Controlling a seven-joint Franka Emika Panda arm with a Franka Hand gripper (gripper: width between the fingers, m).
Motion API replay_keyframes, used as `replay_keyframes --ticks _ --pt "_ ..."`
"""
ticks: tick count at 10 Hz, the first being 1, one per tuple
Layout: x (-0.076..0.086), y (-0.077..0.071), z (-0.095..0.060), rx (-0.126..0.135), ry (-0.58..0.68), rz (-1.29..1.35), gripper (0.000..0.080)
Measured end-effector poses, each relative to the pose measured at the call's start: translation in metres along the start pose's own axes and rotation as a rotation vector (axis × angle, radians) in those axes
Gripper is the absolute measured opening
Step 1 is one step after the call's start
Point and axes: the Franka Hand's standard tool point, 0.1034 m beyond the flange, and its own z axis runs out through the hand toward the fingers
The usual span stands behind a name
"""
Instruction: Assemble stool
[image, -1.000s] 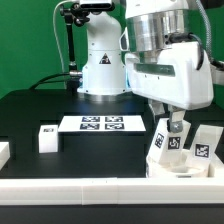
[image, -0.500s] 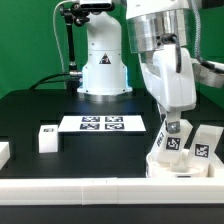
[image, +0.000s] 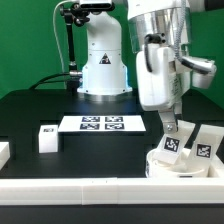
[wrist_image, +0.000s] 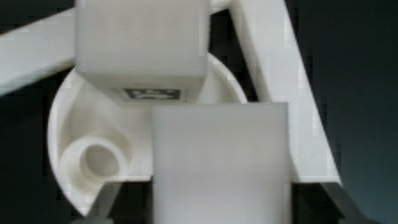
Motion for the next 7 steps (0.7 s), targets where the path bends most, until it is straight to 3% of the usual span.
replay_keyframes --ticks 2,7 --pt "0.0015 0.0 0.0007 0.025 -0.009 0.09 0.034" --pt "0.0014 -0.0006 0.0 0.024 -0.039 0.184 0.034"
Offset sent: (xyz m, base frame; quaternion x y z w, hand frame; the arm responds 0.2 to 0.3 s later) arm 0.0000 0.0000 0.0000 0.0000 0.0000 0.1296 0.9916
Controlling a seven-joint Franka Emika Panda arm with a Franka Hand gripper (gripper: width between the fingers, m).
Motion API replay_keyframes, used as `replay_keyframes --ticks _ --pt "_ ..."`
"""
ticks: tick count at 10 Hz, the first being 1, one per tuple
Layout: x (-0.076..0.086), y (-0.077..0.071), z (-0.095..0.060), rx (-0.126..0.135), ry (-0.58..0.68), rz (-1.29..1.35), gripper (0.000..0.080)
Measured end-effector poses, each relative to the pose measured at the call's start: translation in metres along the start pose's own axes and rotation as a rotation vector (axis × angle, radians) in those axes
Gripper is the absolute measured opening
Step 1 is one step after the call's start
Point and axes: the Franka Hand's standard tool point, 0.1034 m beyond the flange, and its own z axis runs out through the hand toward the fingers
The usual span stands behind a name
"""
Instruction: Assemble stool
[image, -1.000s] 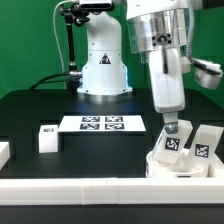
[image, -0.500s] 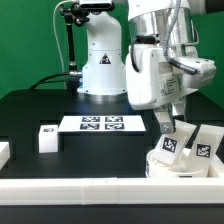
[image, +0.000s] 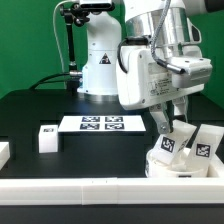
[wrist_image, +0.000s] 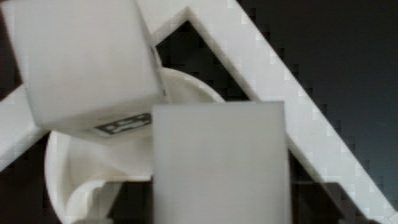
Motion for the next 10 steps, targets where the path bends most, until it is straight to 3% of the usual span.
replay_keyframes --ticks 3,4,5,7,10 --pt "0.0 0.0 0.0 -0.004 -0.009 -0.013 0.034" --pt "-0.001 0.001 -0.002 -0.019 -0.01 -0.045 0.0498" --pt "-0.003 0.0 -0.006 -0.02 -0.014 -0.066 0.06" --pt "-0.008 -0.002 -0.017 -0.013 -0.03 -0.121 0.0639" --pt "-0.006 -0.001 -0.013 -0.014 -0.025 -0.236 0.0647"
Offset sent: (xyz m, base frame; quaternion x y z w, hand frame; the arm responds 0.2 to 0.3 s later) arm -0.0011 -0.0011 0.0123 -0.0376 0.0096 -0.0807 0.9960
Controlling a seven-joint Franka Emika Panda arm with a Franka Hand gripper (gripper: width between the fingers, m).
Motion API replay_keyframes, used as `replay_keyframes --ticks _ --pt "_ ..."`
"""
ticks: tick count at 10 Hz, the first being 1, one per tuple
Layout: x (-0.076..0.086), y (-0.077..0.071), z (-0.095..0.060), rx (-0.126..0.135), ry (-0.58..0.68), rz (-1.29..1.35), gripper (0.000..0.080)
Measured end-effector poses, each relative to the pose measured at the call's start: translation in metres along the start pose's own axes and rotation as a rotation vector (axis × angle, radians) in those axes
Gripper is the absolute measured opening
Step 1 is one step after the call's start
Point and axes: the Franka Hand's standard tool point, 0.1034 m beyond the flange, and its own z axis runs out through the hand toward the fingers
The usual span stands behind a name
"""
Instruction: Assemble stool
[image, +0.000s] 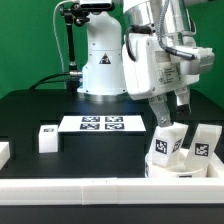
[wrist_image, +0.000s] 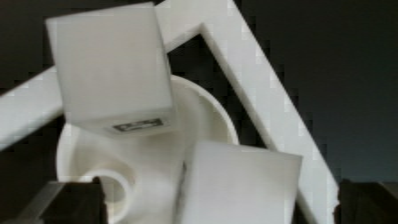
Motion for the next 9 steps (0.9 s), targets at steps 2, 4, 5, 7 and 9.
replay_keyframes --ticks 2,4,5,7,9 --pt "0.0014 -0.0003 0.0 -0.007 0.001 -0.176 0.0649" --pt "0.0065 -0.0025 -0.0005 -0.02 0.016 -0.45 0.0649" --pt "0.007 -0.0027 -0.0005 -0.027 0.026 -0.6 0.0649" --pt "0.004 -0.0053 -0.0024 -0.027 0.031 -0.811 0.0649" --pt "0.0054 -0.0059 -0.0022 -0.029 0.034 -0.942 0.0649"
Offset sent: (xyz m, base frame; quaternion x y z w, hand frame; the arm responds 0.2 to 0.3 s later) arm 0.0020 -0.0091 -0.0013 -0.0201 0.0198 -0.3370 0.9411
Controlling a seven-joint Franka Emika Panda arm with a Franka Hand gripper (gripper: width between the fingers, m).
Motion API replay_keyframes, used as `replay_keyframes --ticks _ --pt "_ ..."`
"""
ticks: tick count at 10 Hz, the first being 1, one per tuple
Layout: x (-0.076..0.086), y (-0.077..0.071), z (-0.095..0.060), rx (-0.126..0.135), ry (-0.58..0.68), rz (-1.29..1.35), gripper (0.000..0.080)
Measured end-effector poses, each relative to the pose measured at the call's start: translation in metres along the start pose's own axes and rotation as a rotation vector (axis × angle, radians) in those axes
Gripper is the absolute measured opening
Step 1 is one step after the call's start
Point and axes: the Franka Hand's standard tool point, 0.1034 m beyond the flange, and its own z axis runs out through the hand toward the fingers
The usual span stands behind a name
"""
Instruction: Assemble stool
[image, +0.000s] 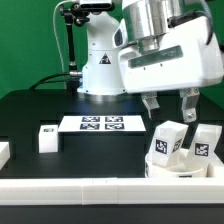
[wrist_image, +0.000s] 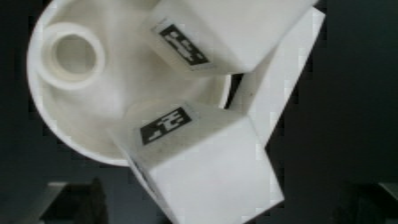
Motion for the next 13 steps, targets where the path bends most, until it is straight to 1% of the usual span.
replay_keyframes --ticks 2,4,5,6,8,9,10,12,13 --pt "0.0006 0.0003 0.0 -0.002 0.002 -0.095 0.0649" --pt "0.0012 0.001 0.0001 -0.015 0.01 -0.366 0.0649" --pt "0.0024 0.0016 0.0 -0.016 0.01 -0.461 0.0649" --pt "0.0041 0.003 0.0008 -0.019 0.01 -0.626 0.0649" --pt "-0.0016 0.0028 0.0038 -0.029 0.002 -0.855 0.0649" --pt "-0.0043 0.003 0.0046 -0.042 -0.001 -0.98 0.0649" --pt "-0.0045 0.0025 0.0043 -0.049 0.002 -1.022 0.0649" --pt "0.0 0.0046 0.0041 -0.057 0.003 -1.116 0.0649" --pt "0.0017 0.0059 0.0043 -0.065 0.002 -1.186 0.0649"
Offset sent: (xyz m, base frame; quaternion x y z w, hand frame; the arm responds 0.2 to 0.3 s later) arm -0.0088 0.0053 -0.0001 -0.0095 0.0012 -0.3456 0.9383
